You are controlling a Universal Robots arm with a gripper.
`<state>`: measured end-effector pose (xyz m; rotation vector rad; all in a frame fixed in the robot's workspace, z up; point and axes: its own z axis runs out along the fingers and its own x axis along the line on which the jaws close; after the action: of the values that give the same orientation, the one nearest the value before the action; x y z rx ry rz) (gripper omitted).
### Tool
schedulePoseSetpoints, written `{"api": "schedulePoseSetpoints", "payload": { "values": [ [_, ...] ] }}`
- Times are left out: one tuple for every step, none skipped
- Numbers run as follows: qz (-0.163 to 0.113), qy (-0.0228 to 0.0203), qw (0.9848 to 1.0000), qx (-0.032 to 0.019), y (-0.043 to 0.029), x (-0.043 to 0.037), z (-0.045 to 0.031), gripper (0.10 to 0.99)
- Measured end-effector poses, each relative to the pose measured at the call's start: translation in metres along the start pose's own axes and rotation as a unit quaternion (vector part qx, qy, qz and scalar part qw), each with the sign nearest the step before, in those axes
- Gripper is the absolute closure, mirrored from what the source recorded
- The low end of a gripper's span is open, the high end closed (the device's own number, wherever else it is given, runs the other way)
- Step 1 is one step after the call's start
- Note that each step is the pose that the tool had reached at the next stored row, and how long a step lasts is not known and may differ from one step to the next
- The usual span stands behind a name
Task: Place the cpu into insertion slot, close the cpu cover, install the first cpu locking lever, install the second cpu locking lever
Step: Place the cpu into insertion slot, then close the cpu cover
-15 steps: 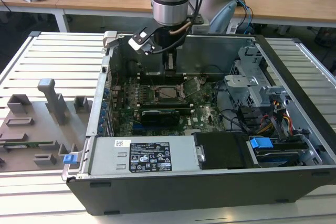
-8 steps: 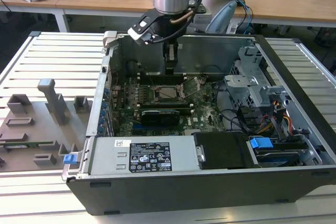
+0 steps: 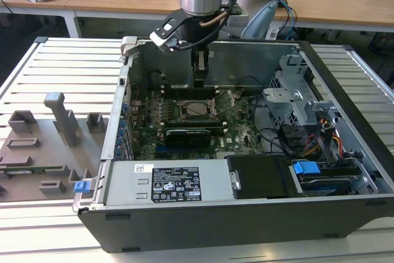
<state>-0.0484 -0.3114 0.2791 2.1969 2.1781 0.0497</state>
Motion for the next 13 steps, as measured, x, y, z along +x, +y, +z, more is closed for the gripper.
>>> {"api": "schedulePoseSetpoints", "payload": {
  "values": [
    [0.000,0.0000,1.0000,0.0000,0.0000,0.0000,0.0000,0.980],
    [0.000,0.0000,1.0000,0.0000,0.0000,0.0000,-0.0001,0.980],
    [0.000,-0.0002,1.0000,0.0001,0.0014,0.0000,-0.0002,0.980],
    [0.000,-0.0008,1.0000,0.0004,0.0087,0.0001,0.0004,0.980],
    [0.000,-0.0022,1.0000,0.0009,0.0142,0.0001,0.0007,0.980],
    [0.000,-0.0044,1.0000,0.0013,0.0198,0.0002,0.0010,0.980],
    [0.000,-0.0058,1.0000,0.0018,0.0244,0.0003,0.0013,0.980],
    [-0.001,-0.0077,1.0000,0.0026,0.0313,0.0005,0.0017,0.980],
    [-0.001,-0.0094,0.9999,0.0039,0.0401,0.0007,0.0021,0.980],
    [-0.001,-0.0103,0.9999,0.0050,0.0460,0.0008,0.0025,0.980],
    [-0.001,-0.0107,0.9999,0.0057,0.0497,0.0009,0.0027,0.980],
    [-0.001,-0.0112,0.9999,0.0066,0.0538,0.0010,0.0030,0.980],
    [-0.001,-0.0117,0.9999,0.0073,0.0572,0.0011,0.0031,0.980]
  ]
}}
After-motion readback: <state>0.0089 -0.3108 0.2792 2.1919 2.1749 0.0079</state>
